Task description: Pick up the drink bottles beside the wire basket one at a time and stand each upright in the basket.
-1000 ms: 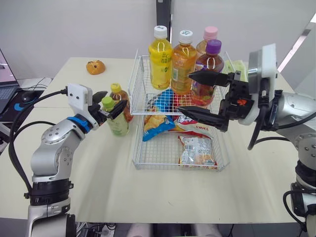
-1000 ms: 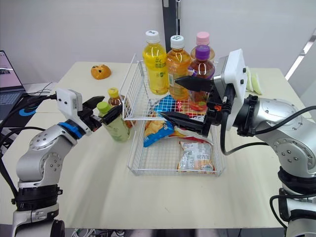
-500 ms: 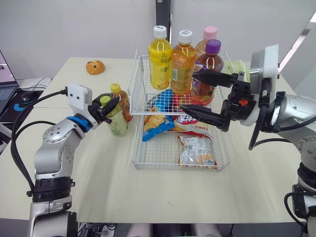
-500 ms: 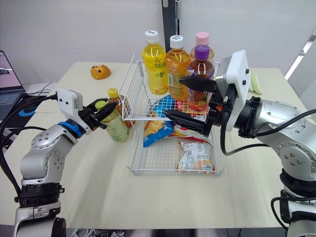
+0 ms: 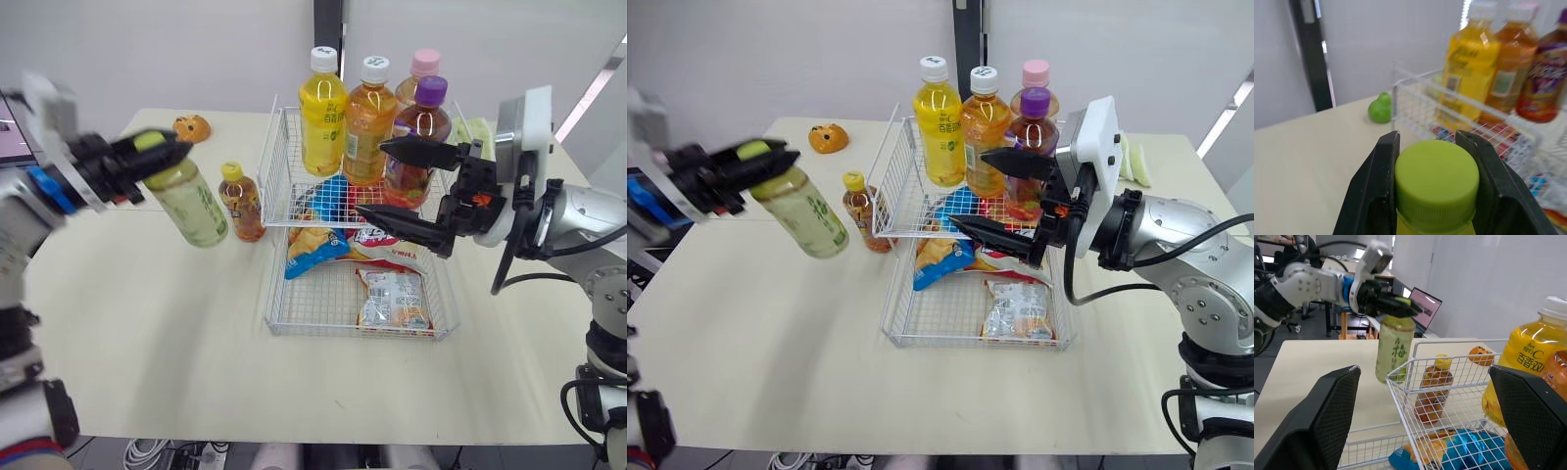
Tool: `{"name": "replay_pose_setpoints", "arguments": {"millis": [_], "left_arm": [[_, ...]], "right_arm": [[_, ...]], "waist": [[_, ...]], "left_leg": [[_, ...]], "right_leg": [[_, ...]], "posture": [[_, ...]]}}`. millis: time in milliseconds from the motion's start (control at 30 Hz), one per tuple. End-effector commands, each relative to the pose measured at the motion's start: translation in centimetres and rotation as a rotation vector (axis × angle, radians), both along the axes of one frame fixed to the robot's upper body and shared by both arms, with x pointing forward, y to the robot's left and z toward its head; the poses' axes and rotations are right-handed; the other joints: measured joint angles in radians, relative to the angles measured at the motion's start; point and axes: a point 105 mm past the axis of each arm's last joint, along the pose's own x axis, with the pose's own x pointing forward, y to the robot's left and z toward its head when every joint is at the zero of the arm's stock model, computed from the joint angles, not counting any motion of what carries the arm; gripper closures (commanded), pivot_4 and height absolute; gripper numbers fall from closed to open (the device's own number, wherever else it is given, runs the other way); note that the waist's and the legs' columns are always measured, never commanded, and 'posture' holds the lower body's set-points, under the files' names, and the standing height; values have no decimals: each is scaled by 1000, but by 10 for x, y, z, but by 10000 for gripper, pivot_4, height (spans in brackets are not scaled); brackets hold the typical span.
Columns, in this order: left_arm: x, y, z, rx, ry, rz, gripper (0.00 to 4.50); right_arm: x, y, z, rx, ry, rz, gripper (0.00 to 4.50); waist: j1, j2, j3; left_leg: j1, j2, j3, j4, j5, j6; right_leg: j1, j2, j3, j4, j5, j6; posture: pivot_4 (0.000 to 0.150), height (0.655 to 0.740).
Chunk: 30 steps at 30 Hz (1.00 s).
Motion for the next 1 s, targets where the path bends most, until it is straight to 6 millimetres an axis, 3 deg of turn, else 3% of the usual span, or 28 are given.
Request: {"name": "replay_pose_setpoints", "arguments": {"millis": [33,333,500,800,1000], "left_arm": [[-20,-8,40,29,-68,-103,31157],[-40,-52,108,39,-169,-351,31157],[-40,-91,120,48,-207,-527,31157],[-25,-159,97,59,-230,-722,31157],[12,-186,47,143,-268,-644,31157]], "right_arm": [[-4,-1,11,14,-56,16,0],[-3,-7,8,-20,-70,-28,0],[-5,-11,9,-24,-74,-70,0],[-15,-19,7,-42,-79,-177,0],[-25,-23,3,-28,-73,-251,0]], "waist": [[-2,0,0],[-3,0,0],[-3,0,0],[-3,0,0],[-4,1,0]], "left_leg": [[0,0,0,0,0,0],[-2,0,0,1,0,0],[-2,0,0,2,0,0],[-4,0,0,4,0,0],[-3,0,0,5,0,0]], "right_leg": [[0,0,0,0,0,0],[-1,1,0,0,0,0],[-1,1,0,1,0,0],[-2,1,0,1,0,0],[-1,1,1,2,0,0]], "posture": [[1500,7400],[1500,7400],[1500,7400],[1500,7400],[1500,7400]]}}
